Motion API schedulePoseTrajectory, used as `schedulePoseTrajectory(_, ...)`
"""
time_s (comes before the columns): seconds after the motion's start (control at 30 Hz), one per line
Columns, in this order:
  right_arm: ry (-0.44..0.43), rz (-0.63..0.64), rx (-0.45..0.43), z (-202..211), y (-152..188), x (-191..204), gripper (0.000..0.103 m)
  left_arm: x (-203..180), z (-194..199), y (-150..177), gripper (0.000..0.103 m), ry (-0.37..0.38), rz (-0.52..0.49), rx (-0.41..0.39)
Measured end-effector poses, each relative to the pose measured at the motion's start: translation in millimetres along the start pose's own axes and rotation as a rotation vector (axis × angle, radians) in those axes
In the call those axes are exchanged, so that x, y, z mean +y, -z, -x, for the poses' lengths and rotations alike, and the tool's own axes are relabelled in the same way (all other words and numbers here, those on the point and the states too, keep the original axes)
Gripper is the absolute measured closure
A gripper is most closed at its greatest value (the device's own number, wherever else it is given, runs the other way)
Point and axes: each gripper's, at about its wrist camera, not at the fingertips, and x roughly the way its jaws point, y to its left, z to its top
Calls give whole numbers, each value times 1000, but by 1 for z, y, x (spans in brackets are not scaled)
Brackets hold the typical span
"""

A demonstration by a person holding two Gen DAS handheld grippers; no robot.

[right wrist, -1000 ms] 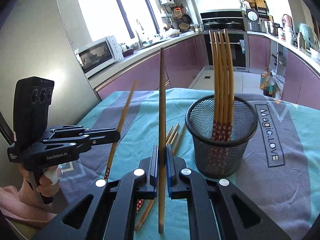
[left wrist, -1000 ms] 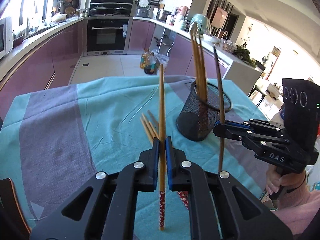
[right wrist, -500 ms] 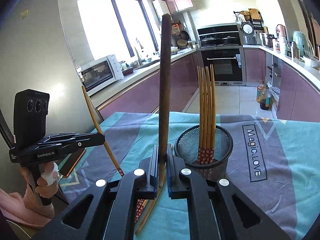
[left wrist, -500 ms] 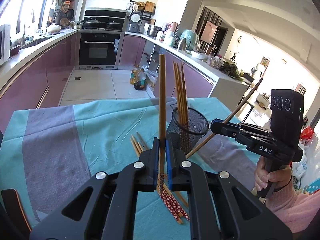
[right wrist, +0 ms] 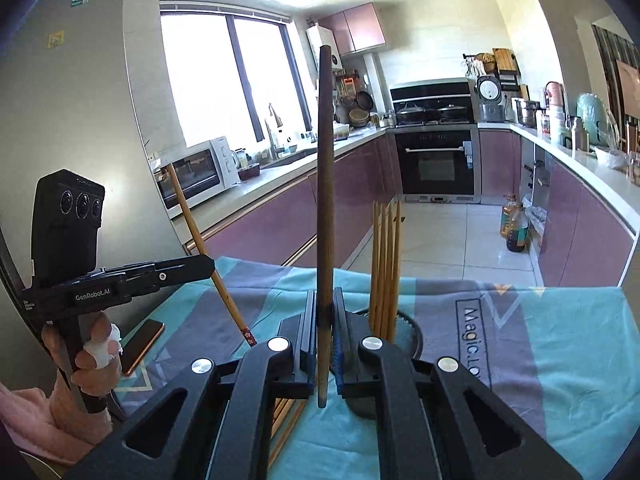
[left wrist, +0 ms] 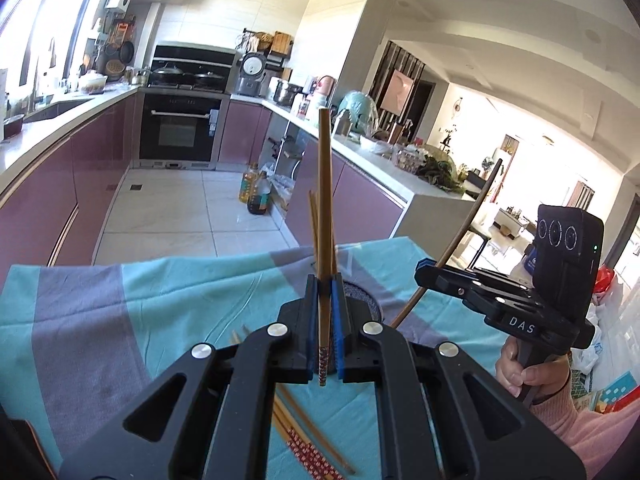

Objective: Organize utensils
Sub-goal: 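Carry the left tool's chopstick upright over the mesh cup while the right tool carries its own, then lower both held chopsticks into the mesh cup and open both tools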

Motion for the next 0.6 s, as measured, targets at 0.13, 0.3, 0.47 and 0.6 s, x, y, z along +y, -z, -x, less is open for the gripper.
schedulePoseTrajectory(0.13,24,12,-33,7,-12,-5,97,-11,1,-18,96,17,-14,-34)
schedulePoseTrajectory(0.3,46,17,-63,9,-23,-11,97,-25,-2,-34,96,30,-32,-56)
schedulePoseTrajectory(0.47,69,27,-63,0,-29,-16,97,-37,-13,-43,96,32,-45,-51)
schedulePoseTrajectory(0.6,78,20,-32,-13,-25,-20,97,-42,-27,-42,96,14,-61,-19)
